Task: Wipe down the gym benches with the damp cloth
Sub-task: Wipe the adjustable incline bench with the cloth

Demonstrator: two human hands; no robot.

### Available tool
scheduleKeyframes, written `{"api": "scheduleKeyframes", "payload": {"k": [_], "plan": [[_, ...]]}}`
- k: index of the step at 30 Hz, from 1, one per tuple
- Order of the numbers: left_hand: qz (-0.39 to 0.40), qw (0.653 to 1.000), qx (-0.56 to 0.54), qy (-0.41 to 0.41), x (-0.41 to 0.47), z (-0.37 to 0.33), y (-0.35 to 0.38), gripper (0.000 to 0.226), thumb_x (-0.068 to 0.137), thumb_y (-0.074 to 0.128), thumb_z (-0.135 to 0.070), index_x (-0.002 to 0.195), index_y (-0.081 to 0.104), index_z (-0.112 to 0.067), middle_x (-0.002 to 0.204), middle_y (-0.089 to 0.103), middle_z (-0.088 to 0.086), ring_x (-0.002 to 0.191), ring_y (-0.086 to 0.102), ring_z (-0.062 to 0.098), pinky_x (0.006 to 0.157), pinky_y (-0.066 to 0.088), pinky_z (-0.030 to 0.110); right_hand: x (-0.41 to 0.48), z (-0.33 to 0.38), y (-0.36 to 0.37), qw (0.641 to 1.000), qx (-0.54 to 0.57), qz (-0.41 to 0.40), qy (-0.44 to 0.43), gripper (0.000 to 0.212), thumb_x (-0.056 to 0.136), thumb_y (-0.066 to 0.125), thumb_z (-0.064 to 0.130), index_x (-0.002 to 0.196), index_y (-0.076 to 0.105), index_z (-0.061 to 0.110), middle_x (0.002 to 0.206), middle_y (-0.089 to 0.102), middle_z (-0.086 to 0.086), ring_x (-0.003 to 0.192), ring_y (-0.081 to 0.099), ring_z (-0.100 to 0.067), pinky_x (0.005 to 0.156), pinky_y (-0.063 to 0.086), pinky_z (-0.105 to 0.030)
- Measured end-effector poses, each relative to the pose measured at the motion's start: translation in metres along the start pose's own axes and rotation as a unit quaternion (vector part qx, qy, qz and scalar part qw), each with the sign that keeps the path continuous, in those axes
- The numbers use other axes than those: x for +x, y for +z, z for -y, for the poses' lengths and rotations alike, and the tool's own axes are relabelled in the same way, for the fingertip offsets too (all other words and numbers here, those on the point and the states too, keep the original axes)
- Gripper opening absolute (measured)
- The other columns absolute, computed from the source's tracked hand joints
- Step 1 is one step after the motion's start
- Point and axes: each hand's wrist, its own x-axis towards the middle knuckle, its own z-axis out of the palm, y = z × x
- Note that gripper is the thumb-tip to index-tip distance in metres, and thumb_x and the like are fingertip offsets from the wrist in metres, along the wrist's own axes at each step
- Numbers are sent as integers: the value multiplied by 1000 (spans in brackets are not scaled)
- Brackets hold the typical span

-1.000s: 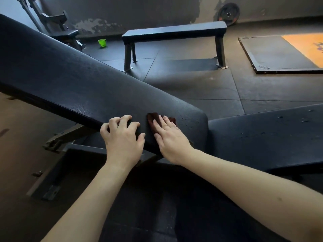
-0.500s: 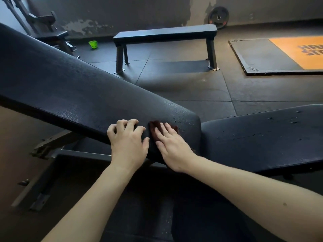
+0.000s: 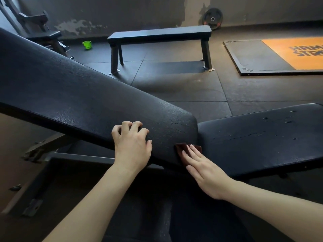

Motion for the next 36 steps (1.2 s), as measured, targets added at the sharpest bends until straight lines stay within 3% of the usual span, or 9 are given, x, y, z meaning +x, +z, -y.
{"api": "scheduleKeyframes", "payload": {"k": [2, 7, 12, 18, 27, 36], "plan": [[7, 1000, 1, -1, 1, -1, 0, 23, 80, 77, -37, 99, 77, -24, 123, 66, -1, 118, 50, 28, 101, 24, 47, 22, 11, 1, 1000, -9, -13, 4, 56, 112, 36, 27, 164, 19, 19, 171, 2, 4, 156, -12, -8, 121, -11, -14], [21, 1000, 2, -1, 2, -7, 1, 25, 81, 76, -37, 102, 77, -24, 126, 65, 0, 119, 49, 28, 101, 25, 47, 98, 27, -4, 1000, -7, -30, 2, 55, 111, 36, 30, 163, 23, 16, 172, 9, -4, 159, -2, -20, 129, 5, -43], [36, 999, 17, 0, 1, -9, 0, 29, 88, 67, -44, 111, 74, -28, 134, 60, -4, 125, 43, 25, 104, 23, 46, 65, 23, -3, 1000, 15, -25, 0, 55, 112, 35, 29, 164, 19, 20, 172, 4, 2, 158, -7, -13, 129, -1, -38], [37, 999, 6, 4, 3, -7, 1, 28, 87, 68, -44, 109, 74, -28, 132, 61, -4, 124, 44, 25, 104, 23, 45, 13, 12, 5, 996, 58, 0, 63, 55, 112, 33, 26, 164, 15, 21, 171, -3, 9, 156, -15, -7, 129, -2, -38], [35, 999, -8, 4, 0, -6, -1, 28, 86, 70, -44, 108, 74, -27, 133, 61, -5, 124, 45, 25, 103, 23, 45, 118, -21, -16, 977, 74, -57, 192, 56, 112, 28, 27, 164, 14, 14, 173, 4, -9, 159, -3, -25, 129, 5, -47], [28, 999, -20, 11, 5, -8, 7, 25, 79, 77, -38, 100, 76, -24, 124, 64, -2, 117, 50, 28, 100, 26, 47, 59, 22, 14, 992, 52, -50, 99, 56, 112, 35, 26, 164, 17, 18, 173, 1, -1, 159, -8, -17, 127, -3, -38]]}}
